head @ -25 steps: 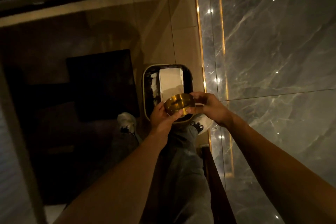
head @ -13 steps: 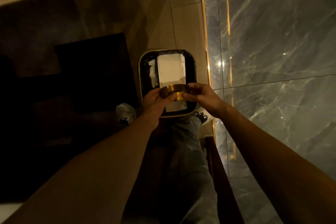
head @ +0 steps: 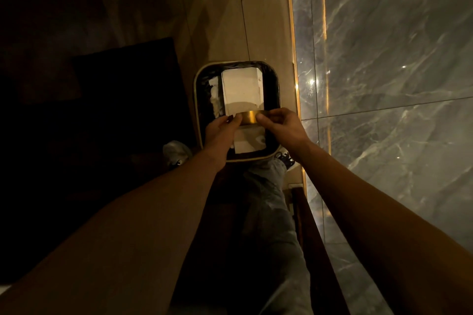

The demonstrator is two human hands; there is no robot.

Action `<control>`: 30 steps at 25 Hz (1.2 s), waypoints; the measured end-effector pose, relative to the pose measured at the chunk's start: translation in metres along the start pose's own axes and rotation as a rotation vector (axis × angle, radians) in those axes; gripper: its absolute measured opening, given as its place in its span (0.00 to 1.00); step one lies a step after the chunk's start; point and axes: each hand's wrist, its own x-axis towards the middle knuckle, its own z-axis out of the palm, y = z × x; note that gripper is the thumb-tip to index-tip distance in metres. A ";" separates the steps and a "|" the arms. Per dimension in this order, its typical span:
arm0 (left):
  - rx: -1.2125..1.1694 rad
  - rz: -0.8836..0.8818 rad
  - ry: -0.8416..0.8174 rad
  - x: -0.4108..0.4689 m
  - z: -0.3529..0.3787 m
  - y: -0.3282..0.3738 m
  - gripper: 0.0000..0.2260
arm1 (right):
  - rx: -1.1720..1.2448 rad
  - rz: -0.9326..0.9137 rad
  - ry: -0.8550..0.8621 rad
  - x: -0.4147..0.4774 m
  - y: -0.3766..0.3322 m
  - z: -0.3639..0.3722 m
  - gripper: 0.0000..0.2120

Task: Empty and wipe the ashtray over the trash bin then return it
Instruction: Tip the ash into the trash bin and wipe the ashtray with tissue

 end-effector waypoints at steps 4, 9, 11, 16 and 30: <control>0.035 0.005 0.083 -0.003 0.001 0.008 0.23 | -0.019 -0.001 0.044 0.001 -0.005 0.004 0.23; 0.049 0.019 0.086 -0.003 0.001 0.010 0.18 | -0.064 -0.031 0.065 0.003 -0.012 0.008 0.19; 0.064 0.042 0.079 -0.002 0.001 0.010 0.12 | -0.060 -0.040 0.058 0.003 -0.013 0.010 0.18; 0.262 0.137 0.051 -0.004 0.001 0.012 0.14 | -0.101 -0.067 0.030 0.000 -0.016 0.010 0.15; 0.698 0.385 -0.004 -0.013 0.002 0.017 0.42 | -0.098 -0.172 0.066 -0.011 -0.015 0.016 0.19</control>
